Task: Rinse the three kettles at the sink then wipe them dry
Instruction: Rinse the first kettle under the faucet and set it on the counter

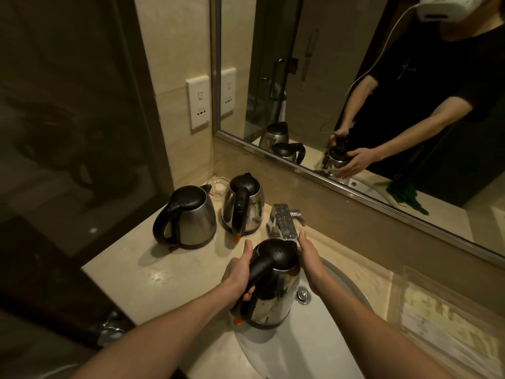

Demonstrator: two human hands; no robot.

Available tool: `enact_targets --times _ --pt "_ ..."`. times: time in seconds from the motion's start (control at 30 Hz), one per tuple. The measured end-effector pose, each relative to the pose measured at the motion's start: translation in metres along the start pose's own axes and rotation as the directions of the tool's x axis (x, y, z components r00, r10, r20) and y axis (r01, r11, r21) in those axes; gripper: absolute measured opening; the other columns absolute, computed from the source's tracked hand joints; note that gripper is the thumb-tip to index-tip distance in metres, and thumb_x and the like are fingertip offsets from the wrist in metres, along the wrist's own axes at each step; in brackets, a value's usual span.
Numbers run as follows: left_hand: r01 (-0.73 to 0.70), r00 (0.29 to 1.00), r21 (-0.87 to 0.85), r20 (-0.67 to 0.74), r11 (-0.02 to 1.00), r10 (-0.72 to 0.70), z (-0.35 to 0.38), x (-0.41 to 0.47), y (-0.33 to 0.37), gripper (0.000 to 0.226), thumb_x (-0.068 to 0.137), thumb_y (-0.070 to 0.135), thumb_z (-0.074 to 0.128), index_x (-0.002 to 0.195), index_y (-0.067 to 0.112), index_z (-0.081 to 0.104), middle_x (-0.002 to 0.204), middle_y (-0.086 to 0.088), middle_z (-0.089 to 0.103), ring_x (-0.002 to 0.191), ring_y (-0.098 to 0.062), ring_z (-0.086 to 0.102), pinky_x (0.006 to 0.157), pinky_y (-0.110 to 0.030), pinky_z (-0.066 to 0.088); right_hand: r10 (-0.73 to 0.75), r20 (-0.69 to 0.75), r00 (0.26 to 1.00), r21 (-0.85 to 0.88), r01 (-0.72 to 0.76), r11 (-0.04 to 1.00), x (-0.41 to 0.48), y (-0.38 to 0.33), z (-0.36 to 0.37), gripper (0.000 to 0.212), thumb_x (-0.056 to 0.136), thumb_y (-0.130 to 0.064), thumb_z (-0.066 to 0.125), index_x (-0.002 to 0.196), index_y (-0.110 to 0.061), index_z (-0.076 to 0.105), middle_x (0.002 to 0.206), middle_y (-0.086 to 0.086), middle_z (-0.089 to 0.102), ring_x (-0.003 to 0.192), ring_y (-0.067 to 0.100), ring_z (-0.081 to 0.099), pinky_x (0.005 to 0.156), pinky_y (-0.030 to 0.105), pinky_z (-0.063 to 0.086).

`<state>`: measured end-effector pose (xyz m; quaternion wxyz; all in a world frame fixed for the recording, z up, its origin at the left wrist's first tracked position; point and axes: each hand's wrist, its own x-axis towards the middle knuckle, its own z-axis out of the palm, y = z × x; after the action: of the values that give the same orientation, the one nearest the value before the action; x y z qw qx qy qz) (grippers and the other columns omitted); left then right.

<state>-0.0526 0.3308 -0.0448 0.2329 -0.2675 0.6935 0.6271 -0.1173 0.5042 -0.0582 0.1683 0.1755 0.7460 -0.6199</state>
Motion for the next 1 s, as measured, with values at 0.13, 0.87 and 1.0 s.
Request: enact_targets --times 0.13,0.87,1.0 --pt "0.002 1.000 -0.014 -0.002 1.000 -0.002 -0.009 -0.008 -0.004 0.082 0.090 0.080 0.023 0.090 0.005 0.057 0.046 -0.003 0.051 0.033 -0.013 0.048 0.037 -0.022 0.037 -0.004 -0.035 0.999 0.066 0.007 0.998 0.001 0.002 0.010 0.070 0.101 -0.063 0.028 0.151 -0.015 0.038 0.150 0.012 0.047 0.138 0.030 0.042 0.117 0.052 0.029" --pt "-0.173 0.971 -0.263 -0.208 0.949 0.119 -0.143 -0.070 -0.030 0.082 0.075 0.087 0.025 0.079 0.011 0.057 0.047 -0.003 0.051 0.035 -0.014 0.046 0.037 -0.022 0.037 -0.190 0.272 0.943 0.031 0.188 0.982 -0.040 -0.062 0.154 0.053 0.096 -0.067 0.035 0.126 -0.027 0.052 0.119 0.001 0.058 0.114 0.021 0.054 0.113 0.050 0.036" --pt "-0.205 0.942 -0.265 -0.313 0.942 0.117 -0.168 -0.084 -0.040 0.081 0.085 0.083 0.021 0.072 0.010 0.054 0.045 -0.005 0.048 0.031 -0.015 0.043 0.036 -0.021 0.034 -0.197 0.344 0.918 0.025 0.200 0.979 -0.037 -0.061 0.196 0.097 0.067 -0.093 0.042 0.136 -0.026 0.055 0.129 -0.001 0.065 0.122 0.022 0.058 0.112 0.052 0.038"
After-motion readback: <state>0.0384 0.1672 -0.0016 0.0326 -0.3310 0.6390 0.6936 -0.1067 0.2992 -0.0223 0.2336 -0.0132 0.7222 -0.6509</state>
